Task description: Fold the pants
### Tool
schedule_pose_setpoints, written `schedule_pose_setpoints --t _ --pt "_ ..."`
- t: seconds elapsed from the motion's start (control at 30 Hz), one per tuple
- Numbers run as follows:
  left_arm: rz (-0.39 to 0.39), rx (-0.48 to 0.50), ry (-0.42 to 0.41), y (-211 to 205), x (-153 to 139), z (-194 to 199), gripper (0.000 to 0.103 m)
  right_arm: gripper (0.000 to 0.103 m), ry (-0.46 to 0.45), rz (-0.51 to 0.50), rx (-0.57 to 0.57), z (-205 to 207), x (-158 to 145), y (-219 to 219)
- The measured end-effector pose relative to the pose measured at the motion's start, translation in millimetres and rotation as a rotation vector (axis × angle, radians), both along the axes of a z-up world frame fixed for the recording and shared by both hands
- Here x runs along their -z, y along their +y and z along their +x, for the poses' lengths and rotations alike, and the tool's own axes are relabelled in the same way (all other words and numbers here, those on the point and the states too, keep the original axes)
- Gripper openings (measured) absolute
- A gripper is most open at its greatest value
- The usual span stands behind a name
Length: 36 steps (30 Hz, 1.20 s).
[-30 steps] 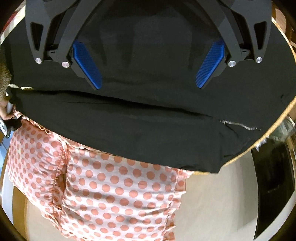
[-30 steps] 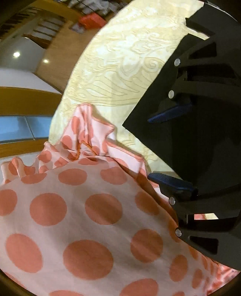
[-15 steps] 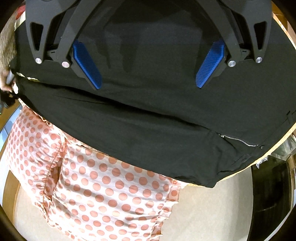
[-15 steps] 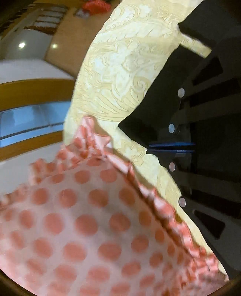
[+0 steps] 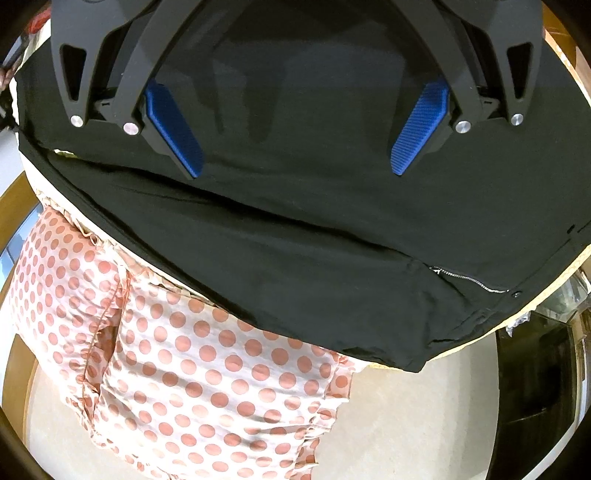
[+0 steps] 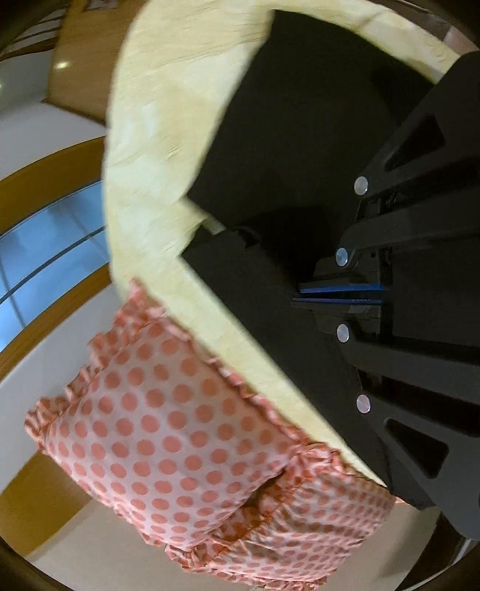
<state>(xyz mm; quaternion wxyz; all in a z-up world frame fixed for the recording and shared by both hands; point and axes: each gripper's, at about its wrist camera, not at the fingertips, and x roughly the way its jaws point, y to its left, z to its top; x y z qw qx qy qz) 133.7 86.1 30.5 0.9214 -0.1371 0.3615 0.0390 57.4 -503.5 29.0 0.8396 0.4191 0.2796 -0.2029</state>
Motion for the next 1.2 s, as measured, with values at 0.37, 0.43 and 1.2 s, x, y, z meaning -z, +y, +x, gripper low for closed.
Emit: schedule_pose_setpoints --t 0.37,0.43,1.2 --pt "0.055 0.025 -0.065 -5 -10 -16 0.101 0.043 -0.066 0.17 0.031 -4 23 -15" --pt "0.057 0.027 -0.066 -4 -13 -18 0.101 0.041 -0.082 0.171 0.042 -2 24 -17" --pt "-0.164 0.002 0.137 53 -59 167 0.087 0.003 -0.453 0.333 -0.034 -97 30 -37"
